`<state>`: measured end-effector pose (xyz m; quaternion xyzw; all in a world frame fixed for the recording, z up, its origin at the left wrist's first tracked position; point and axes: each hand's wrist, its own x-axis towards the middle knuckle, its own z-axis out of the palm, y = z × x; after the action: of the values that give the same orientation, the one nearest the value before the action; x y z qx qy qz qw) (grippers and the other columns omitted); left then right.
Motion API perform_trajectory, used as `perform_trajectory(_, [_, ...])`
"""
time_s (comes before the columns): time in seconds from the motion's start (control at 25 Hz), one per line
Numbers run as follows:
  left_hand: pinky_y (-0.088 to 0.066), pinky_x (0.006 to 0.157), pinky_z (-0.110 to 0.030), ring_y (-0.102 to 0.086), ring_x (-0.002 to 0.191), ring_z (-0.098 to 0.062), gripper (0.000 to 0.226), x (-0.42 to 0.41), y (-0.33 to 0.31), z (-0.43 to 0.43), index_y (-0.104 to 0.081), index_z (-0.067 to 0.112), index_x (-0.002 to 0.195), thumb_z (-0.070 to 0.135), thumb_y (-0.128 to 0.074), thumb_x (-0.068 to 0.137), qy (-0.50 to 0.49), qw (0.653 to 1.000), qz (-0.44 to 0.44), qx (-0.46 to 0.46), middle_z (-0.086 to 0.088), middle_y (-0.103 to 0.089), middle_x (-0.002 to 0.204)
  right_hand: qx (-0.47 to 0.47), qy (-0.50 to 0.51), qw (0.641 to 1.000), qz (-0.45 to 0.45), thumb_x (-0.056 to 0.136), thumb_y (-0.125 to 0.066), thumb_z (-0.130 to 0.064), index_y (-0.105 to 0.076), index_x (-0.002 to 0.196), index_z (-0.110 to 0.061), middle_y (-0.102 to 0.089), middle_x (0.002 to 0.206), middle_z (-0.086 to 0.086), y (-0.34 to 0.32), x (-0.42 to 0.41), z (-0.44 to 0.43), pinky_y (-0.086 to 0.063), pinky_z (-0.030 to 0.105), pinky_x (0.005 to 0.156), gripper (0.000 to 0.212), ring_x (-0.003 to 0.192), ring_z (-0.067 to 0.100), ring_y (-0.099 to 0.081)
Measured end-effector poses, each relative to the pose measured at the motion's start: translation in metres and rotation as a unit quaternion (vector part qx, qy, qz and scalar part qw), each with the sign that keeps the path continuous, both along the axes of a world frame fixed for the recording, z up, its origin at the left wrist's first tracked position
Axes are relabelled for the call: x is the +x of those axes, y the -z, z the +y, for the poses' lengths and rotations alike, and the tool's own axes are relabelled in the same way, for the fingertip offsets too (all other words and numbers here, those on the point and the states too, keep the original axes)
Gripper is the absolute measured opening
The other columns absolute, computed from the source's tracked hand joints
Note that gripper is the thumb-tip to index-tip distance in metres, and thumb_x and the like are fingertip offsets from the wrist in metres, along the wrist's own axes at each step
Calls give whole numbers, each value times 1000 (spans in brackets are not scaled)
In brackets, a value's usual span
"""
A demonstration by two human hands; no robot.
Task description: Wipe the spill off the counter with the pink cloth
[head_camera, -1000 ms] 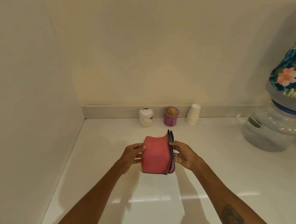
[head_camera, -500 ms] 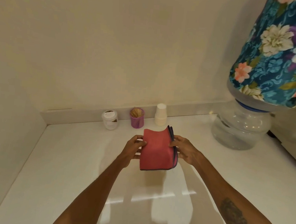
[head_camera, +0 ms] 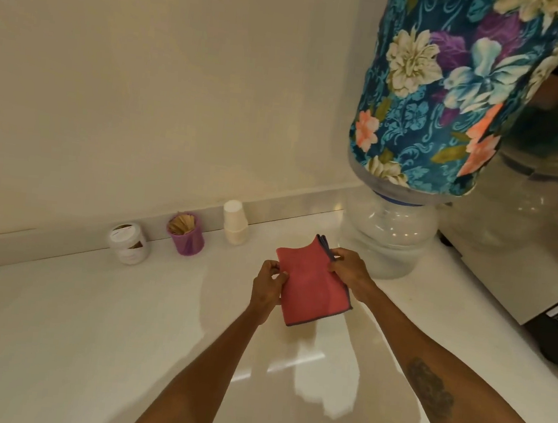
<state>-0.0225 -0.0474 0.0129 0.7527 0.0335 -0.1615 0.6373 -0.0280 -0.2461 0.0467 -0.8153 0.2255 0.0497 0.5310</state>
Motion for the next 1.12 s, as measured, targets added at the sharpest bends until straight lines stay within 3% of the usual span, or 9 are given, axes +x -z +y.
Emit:
perform_trajectory(0.12, [-54, 89, -58, -63, 106, -36, 25, 8, 11, -33, -50, 10, 119, 21, -52, 97, -9, 998, -28, 61, -8, -61, 126, -82, 13, 997, -3, 94, -56, -10, -71, 113, -15, -73, 104, 11, 14, 12, -19, -55, 37, 78, 25, 93, 32, -69])
perform_trajectory(0.28, [-49, 92, -40, -60, 104, -22, 25, 27, 24, -56, -53, 13, 119, 21, -51, 96, -14, 990, -54, 131, -4, -64, 126, -162, 15, 987, -6, 96, -51, -17, -68, 96, -11, -71, 94, 10, 35, 24, -28, -50, 35, 70, 18, 82, 27, -65])
perform_trajectory(0.4, [-48, 94, -40, -60, 109, -23, 24, 41, 34, -63, -55, 13, 118, 19, -53, 95, -20, 989, -50, 141, -4, -65, 124, -198, 0, 980, -14, 99, -46, -14, -65, 108, -11, -70, 102, 11, 47, 38, -29, -54, 41, 81, 21, 93, 32, -66])
perform_trajectory(0.6, [-48, 96, -41, -61, 112, -28, 27, 51, 46, -66, -56, 11, 120, 21, -51, 95, 6, 979, -38, 201, -5, -66, 122, -244, -4, 970, -23, 103, -43, -14, -53, 135, -13, -64, 122, 11, 65, 45, -18, -48, 45, 98, 33, 113, 35, -61])
perform_trajectory(0.76, [-43, 89, -38, -60, 112, -31, 35, 54, 45, -67, -56, 14, 122, 33, -46, 95, 17, 950, -8, 311, -5, -64, 123, -296, -11, 954, -31, 101, -44, -7, -51, 138, -9, -65, 121, 15, 70, 44, -14, -51, 44, 95, 38, 111, 35, -64])
perform_trajectory(0.88, [-43, 96, -40, -57, 119, -31, 42, 50, 40, -64, -53, 15, 131, 37, -44, 96, 44, 935, -17, 352, -5, -60, 131, -334, -13, 942, -23, 99, -46, -4, -48, 142, -8, -66, 120, 16, 64, 40, -6, -54, 43, 92, 43, 108, 34, -66])
perform_trajectory(0.96, [-43, 99, -42, -55, 123, -31, 45, 45, 34, -55, -48, 14, 136, 38, -44, 99, 69, 927, -35, 368, -6, -56, 135, -339, -24, 940, -10, 98, -46, -5, -53, 133, -5, -67, 118, 15, 59, 34, -1, -54, 41, 91, 36, 106, 31, -65])
perform_trajectory(1.04, [-43, 101, -43, -54, 124, -30, 46, 39, 24, -41, -45, 14, 139, 37, -45, 100, 82, 922, -58, 375, -6, -54, 137, -327, -39, 944, 5, 99, -47, -9, -54, 130, -4, -64, 124, 16, 54, 25, 10, -50, 40, 97, 32, 111, 31, -62])
perform_trajectory(1.12, [-45, 101, -44, -56, 123, -29, 44, 37, 16, -23, -46, 14, 138, 36, -46, 100, 79, 917, -94, 380, -5, -55, 136, -318, -36, 947, 10, 103, -46, -13, -48, 138, -2, -57, 135, 18, 47, 20, 26, -43, 39, 107, 37, 123, 32, -57])
